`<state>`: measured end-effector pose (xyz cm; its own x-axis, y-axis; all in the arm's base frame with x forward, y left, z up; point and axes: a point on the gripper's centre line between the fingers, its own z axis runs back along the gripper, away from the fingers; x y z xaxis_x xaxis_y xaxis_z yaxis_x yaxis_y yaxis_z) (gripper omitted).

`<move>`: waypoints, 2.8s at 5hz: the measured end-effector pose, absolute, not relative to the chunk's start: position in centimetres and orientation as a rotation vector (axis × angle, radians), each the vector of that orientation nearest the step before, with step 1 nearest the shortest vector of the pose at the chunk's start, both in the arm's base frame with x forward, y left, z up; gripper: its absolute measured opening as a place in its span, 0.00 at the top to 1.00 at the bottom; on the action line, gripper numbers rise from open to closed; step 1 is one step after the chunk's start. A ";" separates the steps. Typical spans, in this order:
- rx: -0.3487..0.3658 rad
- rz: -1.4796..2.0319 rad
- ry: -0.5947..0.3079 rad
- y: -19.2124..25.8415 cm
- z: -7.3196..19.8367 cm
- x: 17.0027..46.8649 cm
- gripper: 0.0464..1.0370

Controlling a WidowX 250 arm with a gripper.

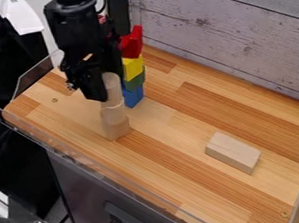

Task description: Move the cylinder to the middle of the table

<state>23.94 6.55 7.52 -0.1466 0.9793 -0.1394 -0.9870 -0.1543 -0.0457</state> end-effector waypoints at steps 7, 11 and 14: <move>-0.202 1.569 0.092 -0.7 6.2 25.6 0.50; -0.187 1.505 0.119 -2.9 1.4 26.8 0.50; -0.153 1.531 0.059 -2.9 2.5 27.2 0.03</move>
